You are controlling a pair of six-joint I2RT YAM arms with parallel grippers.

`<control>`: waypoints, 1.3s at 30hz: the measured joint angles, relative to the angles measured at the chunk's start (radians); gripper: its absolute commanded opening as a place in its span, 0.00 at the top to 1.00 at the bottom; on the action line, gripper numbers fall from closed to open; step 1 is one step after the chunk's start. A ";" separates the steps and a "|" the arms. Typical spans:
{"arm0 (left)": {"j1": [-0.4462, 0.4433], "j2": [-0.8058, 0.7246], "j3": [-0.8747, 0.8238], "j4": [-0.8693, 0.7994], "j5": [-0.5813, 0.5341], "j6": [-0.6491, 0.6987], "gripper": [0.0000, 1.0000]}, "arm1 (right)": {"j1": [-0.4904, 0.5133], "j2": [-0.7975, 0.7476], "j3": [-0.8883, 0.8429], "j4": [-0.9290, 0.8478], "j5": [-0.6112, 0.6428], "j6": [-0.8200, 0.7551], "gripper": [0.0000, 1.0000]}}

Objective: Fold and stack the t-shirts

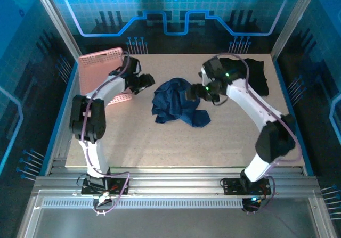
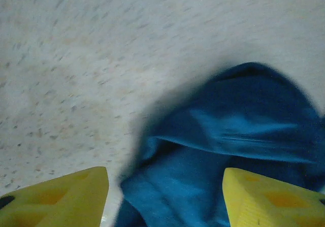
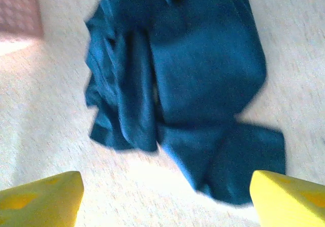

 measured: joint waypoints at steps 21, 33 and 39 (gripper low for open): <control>0.151 -0.093 -0.181 0.010 -0.109 0.042 0.37 | -0.100 -0.016 -0.370 0.240 -0.018 0.099 0.14; -0.063 -0.329 -0.444 0.080 0.135 -0.029 0.37 | -0.123 0.063 -0.410 0.338 -0.060 0.172 0.29; -0.074 -0.221 -0.457 0.175 0.144 -0.109 0.39 | -0.131 0.146 -0.406 0.369 -0.061 0.213 0.37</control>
